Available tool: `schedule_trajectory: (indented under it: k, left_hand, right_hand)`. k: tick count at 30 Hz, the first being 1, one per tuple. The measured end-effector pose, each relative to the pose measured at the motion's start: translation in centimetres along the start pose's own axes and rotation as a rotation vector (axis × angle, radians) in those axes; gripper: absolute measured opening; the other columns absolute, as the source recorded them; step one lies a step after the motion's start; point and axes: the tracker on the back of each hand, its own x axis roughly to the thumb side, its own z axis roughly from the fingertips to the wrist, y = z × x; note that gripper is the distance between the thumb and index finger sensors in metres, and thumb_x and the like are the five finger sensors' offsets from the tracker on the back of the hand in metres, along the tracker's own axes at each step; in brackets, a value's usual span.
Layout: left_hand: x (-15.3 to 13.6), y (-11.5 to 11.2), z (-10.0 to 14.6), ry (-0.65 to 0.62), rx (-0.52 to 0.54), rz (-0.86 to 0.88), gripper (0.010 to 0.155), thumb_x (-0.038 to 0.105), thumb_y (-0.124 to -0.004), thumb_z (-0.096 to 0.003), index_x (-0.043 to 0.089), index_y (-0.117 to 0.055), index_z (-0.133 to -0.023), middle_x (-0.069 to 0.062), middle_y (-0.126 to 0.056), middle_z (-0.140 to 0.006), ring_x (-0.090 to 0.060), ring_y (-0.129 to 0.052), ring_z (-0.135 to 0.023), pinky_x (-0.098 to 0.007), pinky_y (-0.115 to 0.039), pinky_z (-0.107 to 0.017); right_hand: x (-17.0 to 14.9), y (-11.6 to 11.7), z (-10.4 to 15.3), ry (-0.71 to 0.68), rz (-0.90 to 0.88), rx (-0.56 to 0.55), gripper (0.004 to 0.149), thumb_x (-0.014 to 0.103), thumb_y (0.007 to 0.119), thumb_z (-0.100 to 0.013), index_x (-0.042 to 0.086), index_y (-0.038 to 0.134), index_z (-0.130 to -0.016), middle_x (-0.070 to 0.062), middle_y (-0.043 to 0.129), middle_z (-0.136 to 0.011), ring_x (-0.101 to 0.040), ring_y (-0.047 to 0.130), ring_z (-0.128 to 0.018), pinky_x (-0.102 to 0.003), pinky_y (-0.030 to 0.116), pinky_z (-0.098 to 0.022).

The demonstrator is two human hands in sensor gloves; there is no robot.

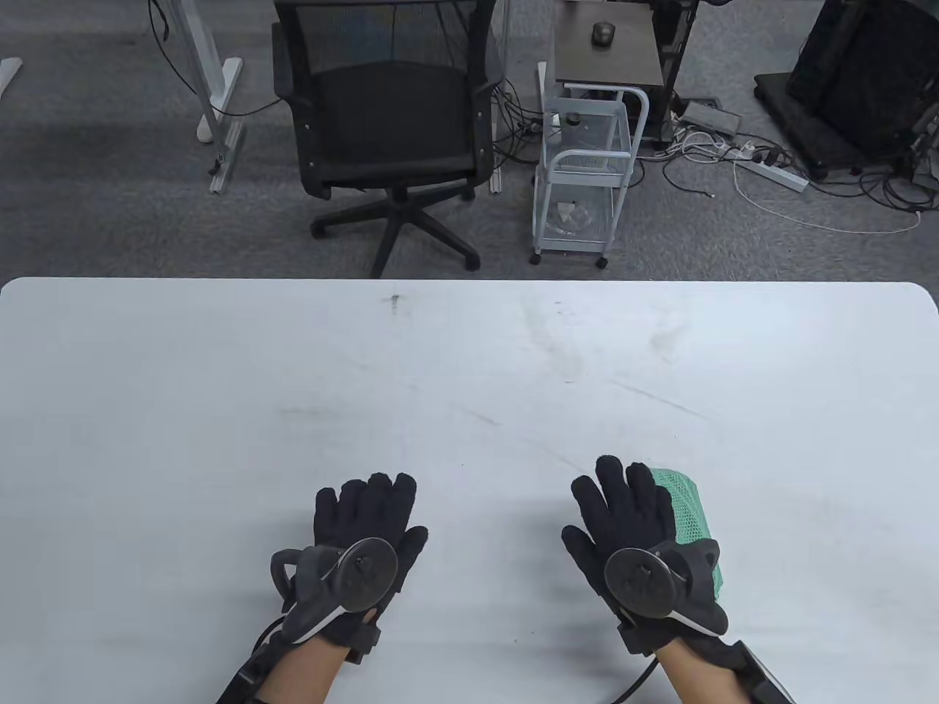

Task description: Take cleansing milk out of the toiletry bag

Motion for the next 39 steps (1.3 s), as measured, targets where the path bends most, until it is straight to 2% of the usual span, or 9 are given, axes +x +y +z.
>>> schedule_trajectory:
  k: [17, 25, 31, 39]
  left_hand:
    - [-0.5, 0.4, 0.1, 0.012, 0.027, 0.017, 0.067, 0.054, -0.081, -0.0504, 0.029, -0.066, -0.110, -0.011, -0.078, -0.115, -0.047, -0.078, -0.102, -0.069, -0.051, -0.076]
    - [-0.6, 0.5, 0.2, 0.018, 0.037, 0.023, 0.067, 0.053, -0.082, -0.0505, 0.028, -0.066, -0.111, -0.011, -0.078, -0.115, -0.047, -0.079, -0.102, -0.069, -0.051, -0.076]
    - [-0.7, 0.6, 0.2, 0.029, 0.043, 0.021, 0.067, 0.054, -0.081, -0.0505, 0.028, -0.066, -0.110, -0.012, -0.078, -0.115, -0.047, -0.080, -0.101, -0.069, -0.051, -0.075]
    - [-0.8, 0.7, 0.2, 0.037, 0.038, 0.019, 0.066, 0.053, -0.082, -0.0505, 0.027, -0.068, -0.110, -0.014, -0.078, -0.114, -0.047, -0.080, -0.100, -0.069, -0.051, -0.075]
  right_hand:
    - [-0.8, -0.5, -0.2, 0.063, -0.007, -0.005, 0.063, 0.043, 0.077, -0.059, 0.002, 0.070, -0.106, -0.037, 0.058, -0.114, -0.077, 0.056, -0.093, -0.080, 0.049, -0.063]
    - [-4.1, -1.6, -0.3, 0.236, 0.001, -0.037, 0.063, 0.042, 0.078, -0.059, 0.001, 0.070, -0.106, -0.038, 0.056, -0.115, -0.076, 0.057, -0.093, -0.079, 0.050, -0.063]
    - [-6.8, -1.1, -0.6, 0.384, -0.019, 0.060, 0.070, 0.042, 0.079, -0.059, -0.001, 0.059, -0.110, -0.039, 0.055, -0.115, -0.076, 0.059, -0.091, -0.079, 0.051, -0.062]
    - [-8.8, 1.0, -1.2, 0.512, 0.031, 0.216, 0.072, 0.045, 0.081, -0.057, -0.007, 0.065, -0.105, -0.040, 0.056, -0.113, -0.076, 0.060, -0.090, -0.079, 0.051, -0.062]
